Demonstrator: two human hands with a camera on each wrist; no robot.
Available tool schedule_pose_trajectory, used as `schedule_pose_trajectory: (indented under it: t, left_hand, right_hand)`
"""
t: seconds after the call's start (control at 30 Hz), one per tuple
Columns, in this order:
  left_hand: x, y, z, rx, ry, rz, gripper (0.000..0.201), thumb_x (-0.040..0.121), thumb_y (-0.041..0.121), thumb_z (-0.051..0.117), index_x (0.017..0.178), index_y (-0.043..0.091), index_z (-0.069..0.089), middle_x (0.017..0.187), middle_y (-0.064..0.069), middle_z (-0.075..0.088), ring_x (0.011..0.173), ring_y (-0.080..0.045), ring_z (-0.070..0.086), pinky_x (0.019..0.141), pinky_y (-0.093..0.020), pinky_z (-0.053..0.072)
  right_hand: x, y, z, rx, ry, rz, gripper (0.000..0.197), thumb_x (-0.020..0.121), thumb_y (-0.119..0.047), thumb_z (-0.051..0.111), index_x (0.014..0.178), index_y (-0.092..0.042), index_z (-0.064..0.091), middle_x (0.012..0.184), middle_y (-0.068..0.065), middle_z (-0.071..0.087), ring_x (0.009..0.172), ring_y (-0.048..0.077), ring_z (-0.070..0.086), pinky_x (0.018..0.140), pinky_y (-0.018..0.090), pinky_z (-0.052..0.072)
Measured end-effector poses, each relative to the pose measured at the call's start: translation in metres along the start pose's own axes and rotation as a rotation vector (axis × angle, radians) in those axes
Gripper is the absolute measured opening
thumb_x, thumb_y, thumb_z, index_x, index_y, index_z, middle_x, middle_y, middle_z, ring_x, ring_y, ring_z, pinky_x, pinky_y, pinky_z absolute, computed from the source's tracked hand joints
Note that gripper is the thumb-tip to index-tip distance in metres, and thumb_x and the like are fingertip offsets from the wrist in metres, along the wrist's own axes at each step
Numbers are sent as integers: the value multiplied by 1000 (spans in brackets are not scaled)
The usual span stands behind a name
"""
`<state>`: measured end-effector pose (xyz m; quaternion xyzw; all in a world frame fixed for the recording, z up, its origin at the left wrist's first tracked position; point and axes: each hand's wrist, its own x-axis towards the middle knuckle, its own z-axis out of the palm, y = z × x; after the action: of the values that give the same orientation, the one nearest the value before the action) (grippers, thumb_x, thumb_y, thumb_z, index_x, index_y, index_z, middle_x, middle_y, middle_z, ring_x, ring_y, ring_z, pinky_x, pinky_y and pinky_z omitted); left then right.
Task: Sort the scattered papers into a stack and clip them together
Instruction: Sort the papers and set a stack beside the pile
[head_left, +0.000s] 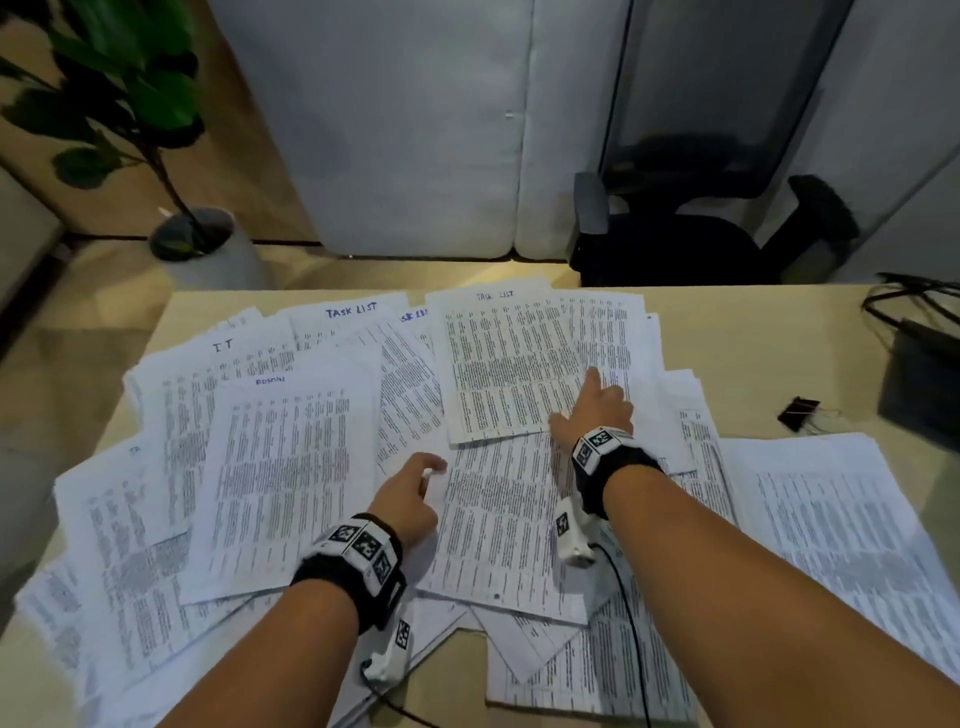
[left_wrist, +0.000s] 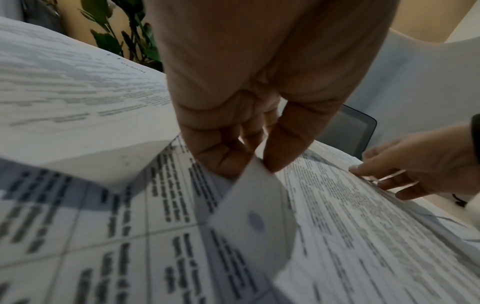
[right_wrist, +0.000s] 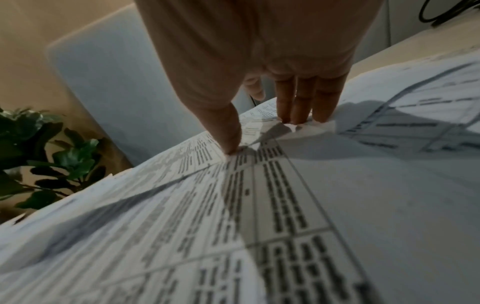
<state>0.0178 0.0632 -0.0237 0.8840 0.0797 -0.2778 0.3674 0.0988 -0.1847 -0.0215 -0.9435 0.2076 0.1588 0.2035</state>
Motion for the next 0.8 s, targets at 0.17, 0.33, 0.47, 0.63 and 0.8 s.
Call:
schedule_pose_trajectory:
  t: [0.17,0.33,0.47,0.63,0.8]
  left_hand:
    - [-10,0,-12,16,-73,3,70,72,-14,53,132,22,51,137,1,49,130,-18,47,97,-24,45]
    - [-12,-11,-39,-76,41,-29,62,75,-8,63,122,29,47,108,-2,56,79,-16,62,50,-17,47]
    - [-5,-29,-62,-272,394,-167,36,76,4,72,107,14,59,94,-7,68,78,-20,64,71,-30,53]
    - [-4,-42,-72,-450,657,-360,32,89,26,62,117,12,61,114,-7,65,91,-24,58,82,-28,43]
    - [-8,-41,-68,-566,508,-263,71,81,75,44,121,17,53,120,-6,61,109,-30,57,96,-45,44]
  right_hand:
    - [15,3,8,90,-32,58,46,82,-17,63,124,-11,46,122,15,53,108,35,54,90,44,50]
    - [9,9,-6,404,99,-19,10,90,-3,49,89,-13,50,93,10,57,80,26,53,65,27,40]
    - [-1,18,-21,466,157,-73,23,91,4,41,102,-13,53,85,6,53,77,21,49,66,22,36]
    - [-9,25,-27,222,-49,-210,26,89,6,39,89,-19,46,69,-1,44,67,22,46,51,22,31]
    - [-28,13,-29,-29,-128,-364,28,86,7,44,93,-18,54,90,4,54,80,25,52,60,24,36]
